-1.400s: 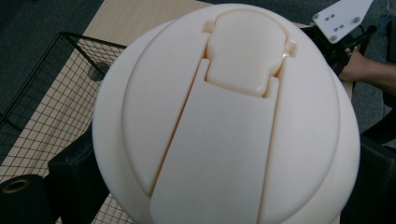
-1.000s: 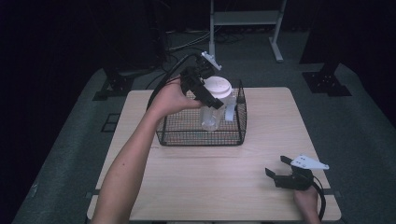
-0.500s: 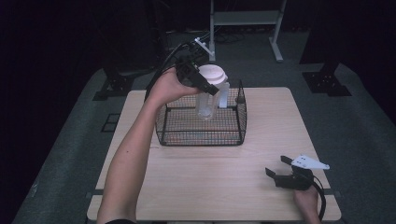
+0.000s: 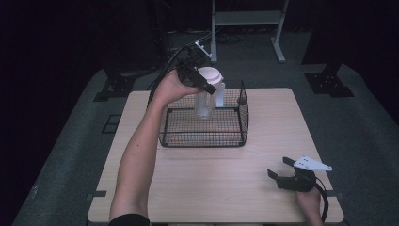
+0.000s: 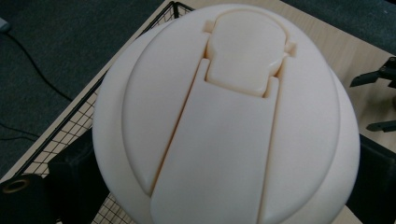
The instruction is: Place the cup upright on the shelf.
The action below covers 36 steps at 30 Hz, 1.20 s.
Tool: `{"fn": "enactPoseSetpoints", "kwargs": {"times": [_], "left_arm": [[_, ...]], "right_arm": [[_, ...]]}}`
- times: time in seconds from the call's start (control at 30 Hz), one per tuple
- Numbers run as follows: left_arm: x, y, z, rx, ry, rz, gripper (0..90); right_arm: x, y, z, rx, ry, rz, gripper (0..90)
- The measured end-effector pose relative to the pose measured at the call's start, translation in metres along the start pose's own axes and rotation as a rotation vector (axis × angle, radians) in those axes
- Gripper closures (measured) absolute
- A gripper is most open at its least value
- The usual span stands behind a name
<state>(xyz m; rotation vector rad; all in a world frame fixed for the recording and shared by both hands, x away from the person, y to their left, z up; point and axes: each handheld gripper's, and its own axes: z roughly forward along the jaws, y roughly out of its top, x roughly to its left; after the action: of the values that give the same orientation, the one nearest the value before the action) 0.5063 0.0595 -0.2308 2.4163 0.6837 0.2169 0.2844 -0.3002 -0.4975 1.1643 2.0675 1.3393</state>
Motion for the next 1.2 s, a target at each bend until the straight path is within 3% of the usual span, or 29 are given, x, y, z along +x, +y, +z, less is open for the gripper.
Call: {"fn": "enactPoseSetpoints", "kwargs": {"times": [0.2,0.27,0.77,1.2], "left_arm": [[0.010,-0.009,0.016,0.011,0.029,-0.036,5.5],[0.014,-0.012,0.021,0.009,0.018,-0.052,5.4],[0.028,-0.032,0.046,0.015,0.026,-0.100,5.4],[0.034,-0.046,0.064,0.035,0.037,-0.116,5.4]], "right_arm": [[0.000,0.000,0.000,-0.001,0.000,-0.004,12.9],[0.000,0.000,0.000,-0.001,0.001,0.000,12.9],[0.000,0.000,0.001,0.006,0.000,-0.007,12.9],[0.000,0.000,0.001,0.008,-0.004,-0.006,12.9]]}}
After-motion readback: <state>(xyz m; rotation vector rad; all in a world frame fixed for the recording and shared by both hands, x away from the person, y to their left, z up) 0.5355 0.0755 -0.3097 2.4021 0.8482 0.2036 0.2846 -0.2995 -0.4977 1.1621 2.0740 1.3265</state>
